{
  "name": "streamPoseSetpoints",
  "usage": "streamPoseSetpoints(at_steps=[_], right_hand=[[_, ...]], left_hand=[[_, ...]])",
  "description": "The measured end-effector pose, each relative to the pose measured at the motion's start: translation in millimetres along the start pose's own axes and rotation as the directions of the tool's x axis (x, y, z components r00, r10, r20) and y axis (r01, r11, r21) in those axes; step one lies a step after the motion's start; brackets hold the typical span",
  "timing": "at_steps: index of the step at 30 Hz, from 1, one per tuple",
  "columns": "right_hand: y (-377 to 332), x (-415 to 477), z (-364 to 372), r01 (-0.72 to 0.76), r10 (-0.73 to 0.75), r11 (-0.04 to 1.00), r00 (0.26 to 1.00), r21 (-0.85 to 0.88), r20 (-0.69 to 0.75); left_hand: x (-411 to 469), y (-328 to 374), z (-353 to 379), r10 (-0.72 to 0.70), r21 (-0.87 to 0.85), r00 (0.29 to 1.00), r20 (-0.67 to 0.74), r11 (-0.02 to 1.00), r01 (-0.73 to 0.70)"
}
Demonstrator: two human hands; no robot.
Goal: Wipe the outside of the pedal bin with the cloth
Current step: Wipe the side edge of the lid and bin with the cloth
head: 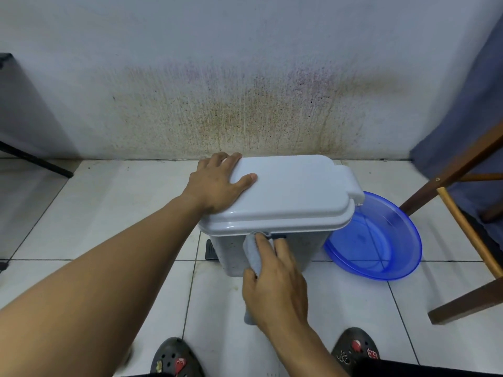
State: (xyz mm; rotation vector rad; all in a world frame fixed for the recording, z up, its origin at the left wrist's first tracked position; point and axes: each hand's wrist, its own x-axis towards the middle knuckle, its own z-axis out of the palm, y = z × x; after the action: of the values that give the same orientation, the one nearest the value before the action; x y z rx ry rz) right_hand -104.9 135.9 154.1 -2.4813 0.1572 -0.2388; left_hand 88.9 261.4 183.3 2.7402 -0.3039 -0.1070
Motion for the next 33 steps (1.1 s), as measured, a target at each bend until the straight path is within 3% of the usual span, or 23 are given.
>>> streamPoseSetpoints(at_steps=[8,12,17,24,30,33], right_hand=[[-42,0,21,0.125,-0.131,0.990,0.986,0.066,0.103],[-43,7,-1,0.151,-0.159,0.970,0.987,0.191,0.030],[-25,26,-1,0.179,-0.177,0.983,0.983,0.041,-0.042],[47,39,-36,-0.038,0.021,0.997,0.963,-0.060,-0.269],[97,59,-84,-0.300,0.350,0.936,0.829,0.182,-0.436],[108,75,-98,-0.340,0.415,0.907,0.817,0.248,-0.400]], left_hand=[[0,-3,0,0.008,-0.003,1.000,0.000,1.000,-0.008],[1,-4,0,0.008,0.000,1.000,-0.011,1.000,-0.008],[-1,-5,1,0.009,-0.010,1.000,-0.003,1.000,-0.009],[2,-6,1,0.014,0.013,1.000,0.012,1.000,-0.014],[1,-3,-1,0.010,0.011,1.000,0.012,1.000,-0.010],[0,-3,-1,0.005,0.002,1.000,0.012,1.000,-0.005]])
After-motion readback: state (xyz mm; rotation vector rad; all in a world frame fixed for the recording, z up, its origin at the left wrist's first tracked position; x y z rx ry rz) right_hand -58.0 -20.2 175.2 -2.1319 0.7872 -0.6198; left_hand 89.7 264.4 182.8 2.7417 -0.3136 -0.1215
